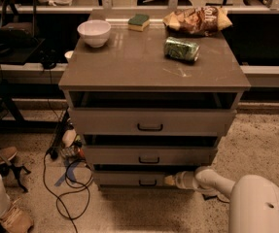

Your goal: Close bottom drawer

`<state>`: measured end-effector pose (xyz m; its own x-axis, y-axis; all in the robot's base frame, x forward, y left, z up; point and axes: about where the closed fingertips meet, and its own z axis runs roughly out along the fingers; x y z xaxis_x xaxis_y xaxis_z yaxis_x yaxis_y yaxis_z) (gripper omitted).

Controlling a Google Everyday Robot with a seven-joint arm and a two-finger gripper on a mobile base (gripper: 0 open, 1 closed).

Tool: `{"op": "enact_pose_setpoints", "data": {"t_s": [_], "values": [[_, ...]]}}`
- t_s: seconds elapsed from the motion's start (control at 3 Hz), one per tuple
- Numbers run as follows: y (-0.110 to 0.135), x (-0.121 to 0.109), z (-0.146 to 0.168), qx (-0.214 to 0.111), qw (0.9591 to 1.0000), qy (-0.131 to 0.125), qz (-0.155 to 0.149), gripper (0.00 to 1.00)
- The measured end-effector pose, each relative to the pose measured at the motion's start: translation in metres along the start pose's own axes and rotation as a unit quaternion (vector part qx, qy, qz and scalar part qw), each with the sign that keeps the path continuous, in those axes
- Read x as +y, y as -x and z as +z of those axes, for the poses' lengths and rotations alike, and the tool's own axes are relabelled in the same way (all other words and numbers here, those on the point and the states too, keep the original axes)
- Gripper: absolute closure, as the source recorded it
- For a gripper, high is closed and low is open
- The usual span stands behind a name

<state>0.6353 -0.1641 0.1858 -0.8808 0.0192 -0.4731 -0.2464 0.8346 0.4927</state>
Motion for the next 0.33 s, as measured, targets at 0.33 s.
{"op": "enact_pose_setpoints", "data": {"t_s": [0.33], "values": [[-0.0004, 0.0001, -0.0002, 0.0, 1.0, 0.0, 0.0, 1.0]]}}
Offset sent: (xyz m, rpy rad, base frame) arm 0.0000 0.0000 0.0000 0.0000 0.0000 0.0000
